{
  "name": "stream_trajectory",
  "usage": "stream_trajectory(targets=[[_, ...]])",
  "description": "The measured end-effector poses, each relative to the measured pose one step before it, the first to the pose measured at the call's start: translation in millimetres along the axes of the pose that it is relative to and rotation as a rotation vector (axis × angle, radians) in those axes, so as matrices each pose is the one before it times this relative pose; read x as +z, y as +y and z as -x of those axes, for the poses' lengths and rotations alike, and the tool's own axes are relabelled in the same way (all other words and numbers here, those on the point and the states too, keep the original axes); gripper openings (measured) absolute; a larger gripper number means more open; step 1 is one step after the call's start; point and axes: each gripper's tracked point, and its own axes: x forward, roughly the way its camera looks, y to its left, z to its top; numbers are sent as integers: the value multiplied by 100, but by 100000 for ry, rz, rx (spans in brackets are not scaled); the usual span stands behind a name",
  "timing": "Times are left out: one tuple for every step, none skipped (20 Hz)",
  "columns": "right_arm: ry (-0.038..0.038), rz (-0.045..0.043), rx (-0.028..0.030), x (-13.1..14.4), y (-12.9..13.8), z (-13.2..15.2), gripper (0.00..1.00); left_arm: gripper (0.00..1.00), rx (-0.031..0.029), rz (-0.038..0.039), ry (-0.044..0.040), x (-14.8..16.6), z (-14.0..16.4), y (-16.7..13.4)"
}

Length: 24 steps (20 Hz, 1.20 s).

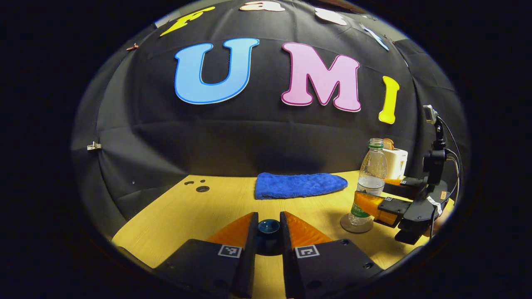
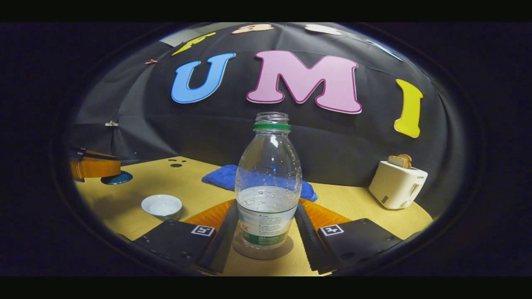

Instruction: Open the teacup lid with one hand, grasp the water bottle and pour water into the teacup with the other hand; after pouring, place the water bottle on the coaster and then close the teacup lid.

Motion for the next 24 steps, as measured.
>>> stream_trajectory(targets=[[114,-1053,-114,-22,-29,121,74,32,-47,-44,-60,-24,-130,-149],[433,-616,-311,211,31,55,77,32,-155,-88,-76,102,-107,-168],[704,391,-238,143,133,79,78,32,-73,-136,-82,-23,-164,-112],[561,-50,210,-34,158,41,78,29,-156,-114,-29,66,-127,-135],[499,-885,683,16,82,13,75,32,-54,-173,-112,-38,-46,-169],[307,-1403,174,89,-236,16,80,32,-21,-193,37,93,-129,-108],[-51,-1109,173,258,-126,-7,80,32,-82,-51,-39,-16,-94,-86],[82,-600,-170,-139,-143,-74,81,32,-61,65,-144,84,-123,-134],[382,-653,281,113,38,-83,81,32,-1,85,-50,-4,-115,-66],[1019,-794,69,-171,111,-55,83,36,-99,15,31,7,-167,-123],[1122,-873,194,-199,1,-105,83,29,-57,-102,53,-109,-242,-109],[808,-770,-27,-433,-213,-44,84,32,-131,49,-163,38,-168,-91],[431,-733,-24,-227,-207,-9,84,32,-249,248,-195,-67,-240,-198],[418,112,65,-300,-30,465,84,32,-260,406,-122,-57,-320,-180],[402,484,2,-157,12,209,84,32,-490,625,22,-203,-315,-219],[503,661,236,-164,134,170,84,32,-308,718,-214,-39,-312,-277],[554,557,305,-234,46,220,84,32,-315,715,-387,-134,-372,-205],[529,524,244,-237,-53,-65,84,36,-406,588,-250,-97,-460,-250],[797,115,56,-176,-31,73,84,32,-194,513,-65,-285,-486,-216],[945,-386,-45,-318,-45,80,84,32,-52,448,239,-318,-510,-146],[751,-824,-104,-372,29,584,84,32,141,453,611,-435,-423,-4],[704,-675,-144,-468,-68,854,84,29,247,630,554,-388,-407,-39],[759,-422,-196,-236,-102,546,84,32,405,708,715,-593,-477,22],[450,22,-274,-123,-234,239,84,32,362,606,620,-431,-332,51]])
